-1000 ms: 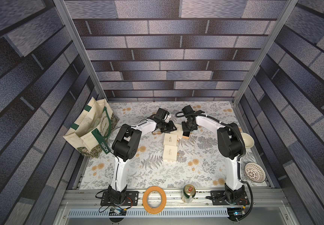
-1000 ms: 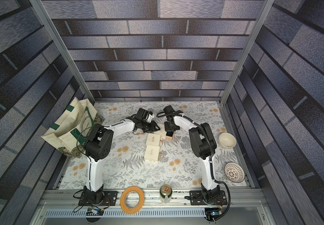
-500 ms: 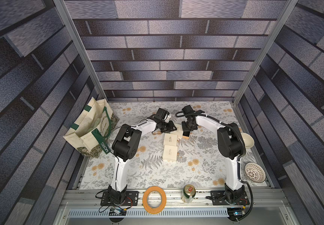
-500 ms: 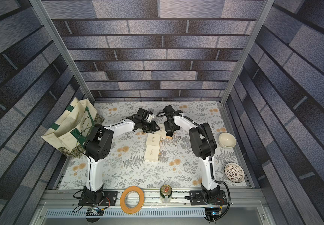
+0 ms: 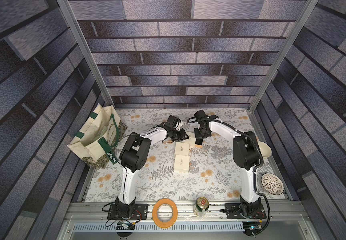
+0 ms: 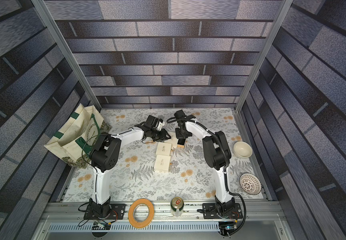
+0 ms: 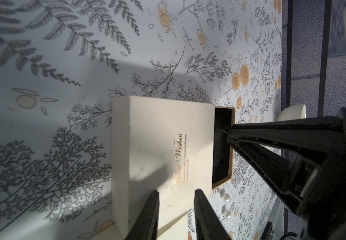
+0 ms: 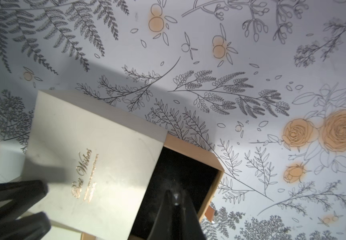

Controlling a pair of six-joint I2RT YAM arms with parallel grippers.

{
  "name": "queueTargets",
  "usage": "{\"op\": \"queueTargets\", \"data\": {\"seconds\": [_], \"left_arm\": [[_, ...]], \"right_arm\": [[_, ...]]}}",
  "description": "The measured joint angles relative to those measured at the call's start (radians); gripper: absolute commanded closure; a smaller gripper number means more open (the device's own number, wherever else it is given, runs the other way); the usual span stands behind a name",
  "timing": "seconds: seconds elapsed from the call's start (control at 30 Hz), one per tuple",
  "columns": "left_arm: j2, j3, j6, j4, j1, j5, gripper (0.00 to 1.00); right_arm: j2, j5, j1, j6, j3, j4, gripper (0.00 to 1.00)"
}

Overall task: Take out the earrings from the drawer-style jewelry box
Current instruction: Pick up the earring from the drawer.

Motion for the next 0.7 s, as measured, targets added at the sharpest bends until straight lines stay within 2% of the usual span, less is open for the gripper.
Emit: {"op": "queueTargets", "data": {"seconds": [0.5, 0.7], "left_arm": [[0.000, 0.000, 0.000, 0.000, 0.000, 0.000, 0.68], [0.000, 0.000, 0.000, 0.000, 0.000, 0.000, 0.68]], "right_arm": [[-0.005, 0.042, 0.000, -0.003, -0.014, -0.004, 1.00], [-0.098, 0.062, -0.011, 0.016, -0.109, 0.018, 1.00]]}}
